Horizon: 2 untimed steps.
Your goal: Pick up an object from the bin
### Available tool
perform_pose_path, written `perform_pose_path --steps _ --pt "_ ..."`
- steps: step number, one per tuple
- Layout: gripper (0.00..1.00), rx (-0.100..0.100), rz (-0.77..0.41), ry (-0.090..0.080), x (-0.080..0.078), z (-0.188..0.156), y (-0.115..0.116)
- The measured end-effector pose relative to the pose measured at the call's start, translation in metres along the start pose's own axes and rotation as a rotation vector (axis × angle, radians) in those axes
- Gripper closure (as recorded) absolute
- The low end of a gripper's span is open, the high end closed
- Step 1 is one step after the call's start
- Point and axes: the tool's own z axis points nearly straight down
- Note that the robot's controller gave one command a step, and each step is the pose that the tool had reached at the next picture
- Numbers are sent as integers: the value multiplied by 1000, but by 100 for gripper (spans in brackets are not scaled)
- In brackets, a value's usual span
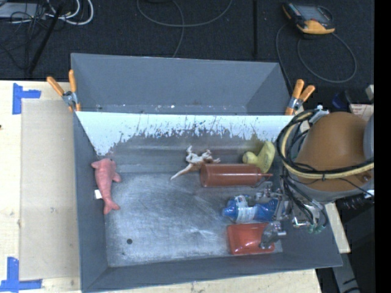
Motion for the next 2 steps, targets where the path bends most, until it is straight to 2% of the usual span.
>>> perform_pose_path --steps 1,2 --pt "0 1 -3 -9 -2 -4 0" --pt "0 2 -43 -21 -27 34 -23"
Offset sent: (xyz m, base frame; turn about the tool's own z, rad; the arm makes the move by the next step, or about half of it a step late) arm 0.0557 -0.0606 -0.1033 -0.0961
